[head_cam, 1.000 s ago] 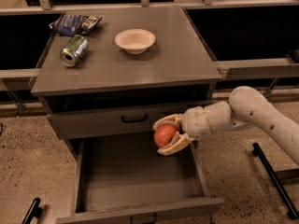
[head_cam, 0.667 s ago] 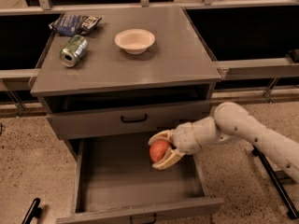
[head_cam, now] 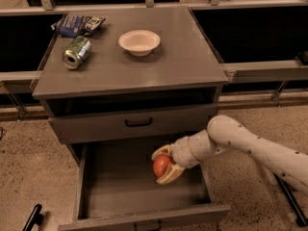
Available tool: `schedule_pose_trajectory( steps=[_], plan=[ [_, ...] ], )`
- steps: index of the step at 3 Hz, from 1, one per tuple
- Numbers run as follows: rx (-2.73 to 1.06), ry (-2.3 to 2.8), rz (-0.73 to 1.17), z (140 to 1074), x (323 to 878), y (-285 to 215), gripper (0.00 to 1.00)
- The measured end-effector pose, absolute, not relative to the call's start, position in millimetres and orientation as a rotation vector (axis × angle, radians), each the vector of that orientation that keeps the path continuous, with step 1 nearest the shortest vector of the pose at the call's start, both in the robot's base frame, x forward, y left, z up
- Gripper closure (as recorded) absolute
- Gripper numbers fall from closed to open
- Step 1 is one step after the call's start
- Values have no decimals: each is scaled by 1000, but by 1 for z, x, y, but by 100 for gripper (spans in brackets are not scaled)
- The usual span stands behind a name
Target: Place apple into middle drawer
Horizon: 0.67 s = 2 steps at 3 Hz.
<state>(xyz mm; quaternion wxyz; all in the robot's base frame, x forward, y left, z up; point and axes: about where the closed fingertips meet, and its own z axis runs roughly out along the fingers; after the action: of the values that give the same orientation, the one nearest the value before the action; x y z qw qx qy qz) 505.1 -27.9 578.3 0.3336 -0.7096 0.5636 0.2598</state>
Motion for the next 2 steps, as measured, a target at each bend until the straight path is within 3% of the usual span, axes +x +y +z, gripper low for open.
schedule_pose_trajectory(
  steps=[2],
  plan=[
    [-1939,1587,597,467,496,-20,100]
  ],
)
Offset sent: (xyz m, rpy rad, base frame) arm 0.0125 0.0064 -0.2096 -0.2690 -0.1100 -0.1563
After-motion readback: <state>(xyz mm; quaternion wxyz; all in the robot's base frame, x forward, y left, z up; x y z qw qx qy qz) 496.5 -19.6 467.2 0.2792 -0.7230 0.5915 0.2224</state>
